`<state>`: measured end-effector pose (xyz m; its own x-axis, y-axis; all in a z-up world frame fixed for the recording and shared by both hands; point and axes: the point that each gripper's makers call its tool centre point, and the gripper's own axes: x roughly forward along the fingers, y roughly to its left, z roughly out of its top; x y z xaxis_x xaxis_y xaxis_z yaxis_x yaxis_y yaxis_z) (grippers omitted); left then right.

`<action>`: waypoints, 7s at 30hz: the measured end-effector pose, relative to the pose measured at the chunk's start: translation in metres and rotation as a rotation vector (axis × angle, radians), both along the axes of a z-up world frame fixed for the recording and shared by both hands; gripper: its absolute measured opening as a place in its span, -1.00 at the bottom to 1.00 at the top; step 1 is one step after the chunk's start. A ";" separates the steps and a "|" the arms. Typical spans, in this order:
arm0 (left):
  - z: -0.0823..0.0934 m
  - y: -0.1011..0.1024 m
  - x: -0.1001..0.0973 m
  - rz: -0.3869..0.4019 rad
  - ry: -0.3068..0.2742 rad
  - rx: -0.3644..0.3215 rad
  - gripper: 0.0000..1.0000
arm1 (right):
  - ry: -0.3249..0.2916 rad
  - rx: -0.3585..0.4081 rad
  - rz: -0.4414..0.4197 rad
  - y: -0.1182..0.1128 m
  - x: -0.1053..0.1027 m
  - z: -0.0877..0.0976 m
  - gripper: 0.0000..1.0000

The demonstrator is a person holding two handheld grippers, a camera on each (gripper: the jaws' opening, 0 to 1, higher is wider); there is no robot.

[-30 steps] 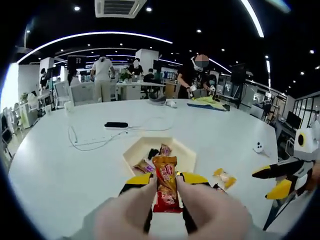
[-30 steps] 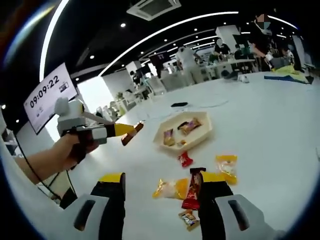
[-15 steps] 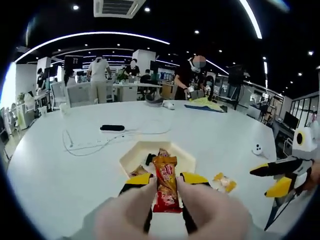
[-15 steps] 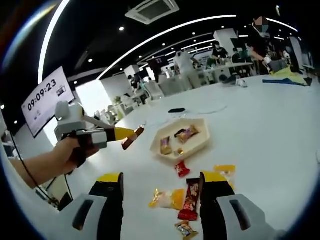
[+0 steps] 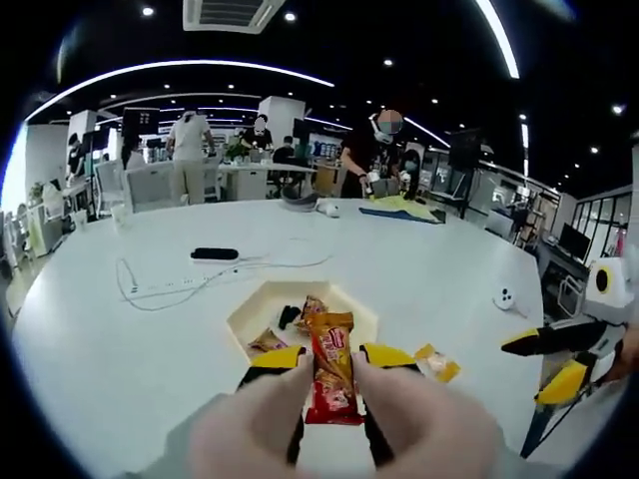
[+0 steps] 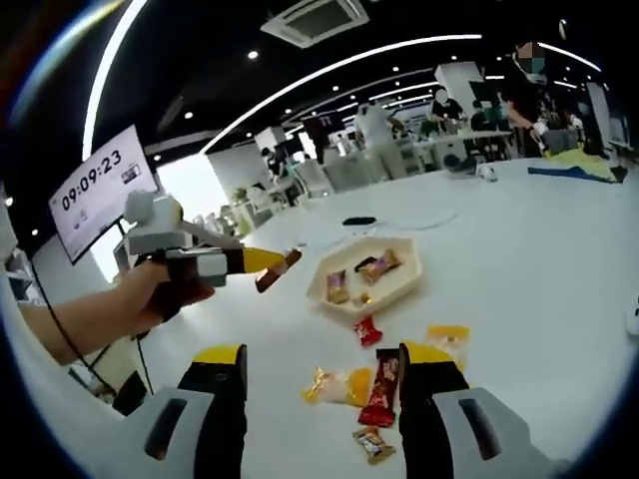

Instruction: Place the target food into the container with the food tongs after gripping and lifting it, then release it inside without dropping or visibly crushing the food.

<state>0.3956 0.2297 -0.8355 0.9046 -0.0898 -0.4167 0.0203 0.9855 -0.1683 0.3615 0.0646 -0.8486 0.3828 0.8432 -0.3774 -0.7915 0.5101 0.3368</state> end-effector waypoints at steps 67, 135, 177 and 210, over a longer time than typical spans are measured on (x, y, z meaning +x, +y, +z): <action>0.044 -0.014 0.111 -0.100 0.001 -0.004 -0.61 | -0.106 -0.017 -0.107 -0.071 0.000 0.034 0.20; 0.029 -0.029 0.106 -0.120 0.004 -0.043 -0.57 | -0.043 -0.046 -0.138 -0.086 0.013 0.017 0.11; 0.009 -0.040 0.063 -0.175 0.013 -0.139 -0.52 | 0.014 -0.020 -0.060 -0.040 -0.005 0.011 0.11; 0.005 -0.043 0.038 -0.162 -0.003 -0.187 -0.51 | 0.005 -0.022 -0.001 -0.009 0.005 0.013 0.11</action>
